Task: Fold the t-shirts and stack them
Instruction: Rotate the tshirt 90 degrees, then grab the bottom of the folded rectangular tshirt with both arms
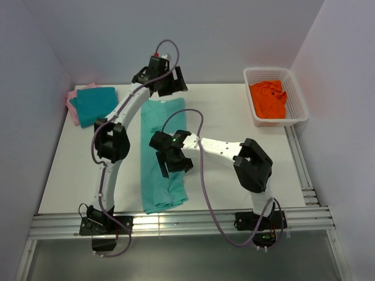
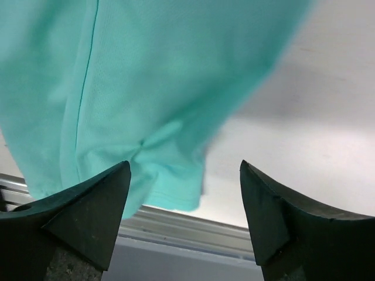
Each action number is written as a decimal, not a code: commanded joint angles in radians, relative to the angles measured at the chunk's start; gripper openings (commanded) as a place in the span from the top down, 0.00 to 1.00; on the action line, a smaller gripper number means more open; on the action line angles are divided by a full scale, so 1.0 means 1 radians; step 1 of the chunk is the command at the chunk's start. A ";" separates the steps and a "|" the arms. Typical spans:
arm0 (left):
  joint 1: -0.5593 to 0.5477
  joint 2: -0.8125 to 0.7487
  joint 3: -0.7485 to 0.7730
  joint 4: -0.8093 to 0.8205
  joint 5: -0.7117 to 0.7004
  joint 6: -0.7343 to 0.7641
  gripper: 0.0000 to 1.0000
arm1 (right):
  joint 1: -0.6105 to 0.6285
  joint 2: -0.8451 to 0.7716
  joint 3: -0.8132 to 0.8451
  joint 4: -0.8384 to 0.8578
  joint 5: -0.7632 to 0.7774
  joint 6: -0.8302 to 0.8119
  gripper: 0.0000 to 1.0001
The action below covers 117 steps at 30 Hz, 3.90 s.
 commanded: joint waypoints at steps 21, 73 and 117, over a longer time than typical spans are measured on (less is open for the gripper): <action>-0.235 -1.324 -1.657 -0.180 -0.243 -0.571 0.32 | 0.003 -0.538 -0.756 0.629 -0.281 0.172 0.26; -0.573 -1.365 -1.859 -0.139 -0.172 -0.828 0.43 | 0.030 -0.554 -0.851 0.552 -0.203 0.207 0.62; -0.666 -1.416 -1.828 -0.250 -0.372 -0.993 0.50 | 0.029 -0.519 -0.892 0.623 -0.264 0.197 0.57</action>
